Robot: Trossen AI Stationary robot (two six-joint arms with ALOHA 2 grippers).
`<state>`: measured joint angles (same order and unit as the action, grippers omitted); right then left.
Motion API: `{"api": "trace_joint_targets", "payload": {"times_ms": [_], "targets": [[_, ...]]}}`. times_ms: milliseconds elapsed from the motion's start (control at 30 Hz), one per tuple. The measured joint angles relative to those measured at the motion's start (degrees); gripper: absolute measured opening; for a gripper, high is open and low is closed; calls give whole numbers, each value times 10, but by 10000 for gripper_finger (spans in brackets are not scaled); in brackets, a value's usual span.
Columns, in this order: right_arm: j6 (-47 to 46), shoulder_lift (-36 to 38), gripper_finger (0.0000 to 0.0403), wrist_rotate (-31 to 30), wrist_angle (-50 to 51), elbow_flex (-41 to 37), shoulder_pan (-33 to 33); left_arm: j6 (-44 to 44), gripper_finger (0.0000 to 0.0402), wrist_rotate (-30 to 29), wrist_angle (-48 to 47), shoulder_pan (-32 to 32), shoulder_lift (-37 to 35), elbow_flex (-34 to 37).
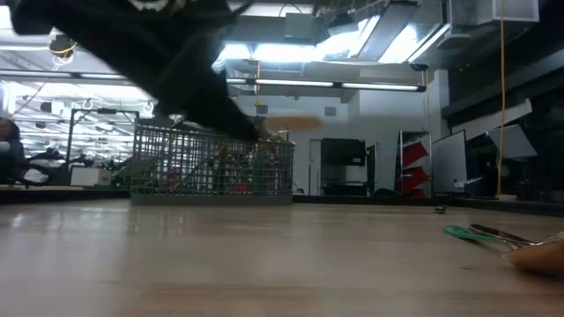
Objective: Sort silverware
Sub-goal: Put the spoon into the left section of the silverware holder
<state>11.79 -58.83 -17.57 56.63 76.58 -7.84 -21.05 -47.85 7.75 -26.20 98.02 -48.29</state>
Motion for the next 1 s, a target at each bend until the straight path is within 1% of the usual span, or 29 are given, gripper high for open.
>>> {"api": "trace_joint_targets", "payload": {"times_ms": [133, 333, 400, 467, 567, 633, 700, 800, 900, 1000], "targets": [[-29, 33, 103, -9, -22, -68, 0, 19, 6, -59, 2, 22, -73, 24], [-81, 90, 103, -44, -94, -189, 0, 74, 6, -156, 3, 65, -213, 80], [-96, 106, 103, -45, -122, -225, 0, 101, 6, -176, 7, 85, -258, 102], [-101, 116, 103, -45, -151, -258, 0, 110, 6, -194, 8, 111, -295, 127], [-101, 120, 103, -45, -187, -296, 0, 111, 6, -198, 24, 158, -340, 169], [-101, 118, 103, -45, -200, -313, 0, 122, 6, -192, 52, 192, -358, 195], [-100, 113, 103, -44, -219, -324, 0, 160, 6, -164, 109, 226, -372, 221], [-100, 109, 103, -43, -226, -333, 0, 220, 6, -86, 246, 275, -377, 249], [-100, 110, 103, -43, -229, -333, 0, 312, 6, -16, 374, 317, -376, 264], [-100, 110, 103, -43, -227, -333, 0, 384, 6, 8, 415, 352, -376, 269]]}}
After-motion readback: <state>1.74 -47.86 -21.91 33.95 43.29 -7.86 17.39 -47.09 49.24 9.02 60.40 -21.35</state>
